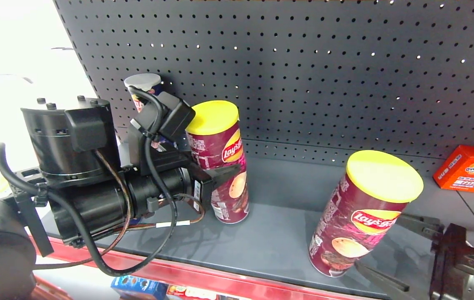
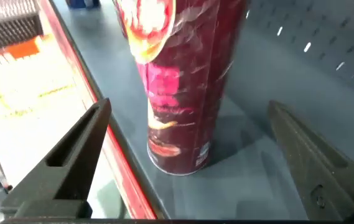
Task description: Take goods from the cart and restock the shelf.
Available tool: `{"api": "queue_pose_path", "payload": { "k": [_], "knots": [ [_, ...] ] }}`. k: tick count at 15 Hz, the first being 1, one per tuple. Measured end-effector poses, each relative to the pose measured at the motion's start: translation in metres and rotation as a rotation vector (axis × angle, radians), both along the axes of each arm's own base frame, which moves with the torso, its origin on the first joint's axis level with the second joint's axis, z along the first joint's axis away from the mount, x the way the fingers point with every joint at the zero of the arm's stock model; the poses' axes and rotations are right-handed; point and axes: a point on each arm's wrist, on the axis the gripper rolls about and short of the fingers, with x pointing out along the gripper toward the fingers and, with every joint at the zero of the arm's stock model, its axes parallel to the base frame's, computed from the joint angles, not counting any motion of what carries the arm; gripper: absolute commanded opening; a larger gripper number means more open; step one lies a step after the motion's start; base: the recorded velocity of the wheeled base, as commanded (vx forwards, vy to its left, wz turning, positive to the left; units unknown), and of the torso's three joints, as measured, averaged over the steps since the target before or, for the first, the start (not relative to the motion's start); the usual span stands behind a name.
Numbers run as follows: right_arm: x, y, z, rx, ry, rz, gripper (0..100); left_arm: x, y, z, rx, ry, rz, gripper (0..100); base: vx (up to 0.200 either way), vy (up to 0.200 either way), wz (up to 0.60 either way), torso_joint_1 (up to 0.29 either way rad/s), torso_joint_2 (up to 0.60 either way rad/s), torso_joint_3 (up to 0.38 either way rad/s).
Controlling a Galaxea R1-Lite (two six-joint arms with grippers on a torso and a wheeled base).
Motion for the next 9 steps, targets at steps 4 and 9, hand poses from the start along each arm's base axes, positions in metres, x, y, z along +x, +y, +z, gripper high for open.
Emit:
{"api": "queue_pose_path", "payload": {
  "k": [4, 9],
  "knots": [
    [-0.021, -0.014, 0.012, 0.022, -0.053, -0.006, 100, 0.0, 0.0, 0.0, 0.001, 0.001, 0.0, 0, 0.0, 0.0, 0.0, 0.0, 0.0, 0.0],
    [-0.059, -0.042, 0.019, 0.026, -0.065, -0.088, 100, 0.0, 0.0, 0.0, 0.0, -0.001, -0.002, 0, 0.0, 0.0, 0.0, 0.0, 0.0, 0.0]
  ]
}}
